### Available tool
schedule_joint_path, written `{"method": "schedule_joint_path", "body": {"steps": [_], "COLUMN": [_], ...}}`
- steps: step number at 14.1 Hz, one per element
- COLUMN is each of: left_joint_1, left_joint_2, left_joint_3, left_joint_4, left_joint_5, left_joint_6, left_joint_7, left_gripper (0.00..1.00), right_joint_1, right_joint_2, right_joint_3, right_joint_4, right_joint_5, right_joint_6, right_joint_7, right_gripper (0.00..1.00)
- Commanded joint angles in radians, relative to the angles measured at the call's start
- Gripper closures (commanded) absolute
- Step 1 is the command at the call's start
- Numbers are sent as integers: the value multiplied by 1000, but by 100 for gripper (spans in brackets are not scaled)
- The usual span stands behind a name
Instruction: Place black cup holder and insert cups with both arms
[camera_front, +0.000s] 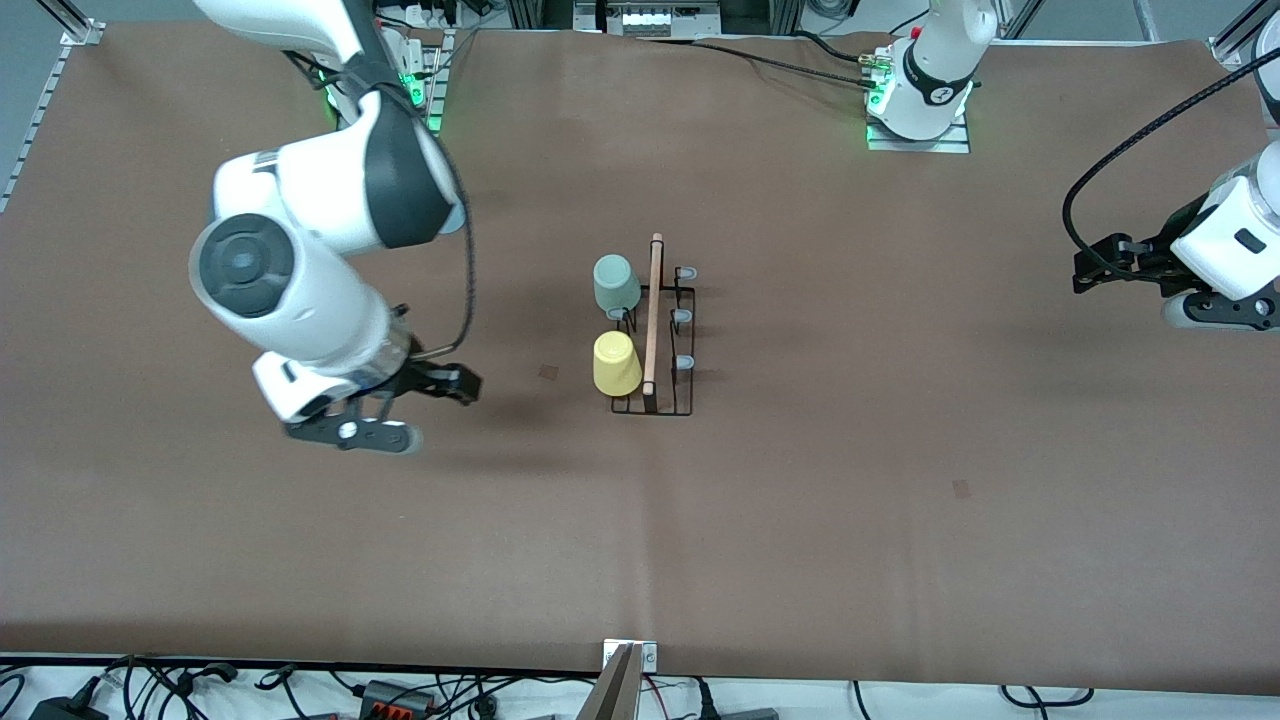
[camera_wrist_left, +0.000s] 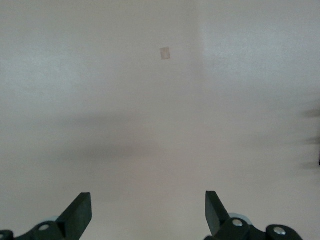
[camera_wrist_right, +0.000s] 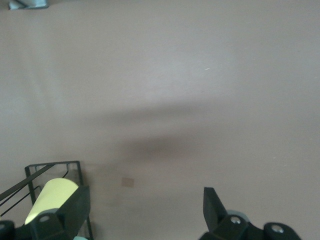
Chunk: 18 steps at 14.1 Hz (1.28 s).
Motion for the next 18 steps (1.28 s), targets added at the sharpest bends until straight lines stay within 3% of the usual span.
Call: {"method": "schedule_joint_path", "body": {"steps": [1,4,6,8,10,11,14,18], "left_joint_1": [3,3,3,3,3,4,3,4], "left_joint_2": [-17,-17,-17,-17,-17,-17,-17,-17], "left_joint_3": [1,1,1,1,3,1,3,1], "left_joint_4": [-18,-18,-18,-18,-18,-18,-18,-18], "left_joint_5": [-6,-6,-6,-7,-7,-7,-7,-7], "left_joint_6": [8,8,8,8,8,8,6,6], "left_joint_7": [11,11,11,11,11,10,10,10], "left_gripper": [0,0,0,0,0,0,0,0], "right_joint_1": [-14,-54,-126,-267,-442,-485,-591,-611], "right_joint_2": [-25,-60,-111,-181,-273,-298,-335,-384], "right_joint_3": [-21,-33,10,124,307,345,354,363], "right_joint_4": [-8,-8,-20,-74,-157,-169,-188,-255], "right_joint_5": [8,13,8,-54,-154,-211,-236,-237], "right_joint_6": [-17,-28,-23,-34,-23,-29,-53,-58], "right_joint_7": [-19,-34,-54,-86,-160,-192,-366,-390], "right_gripper": [0,0,0,0,0,0,0,0]}}
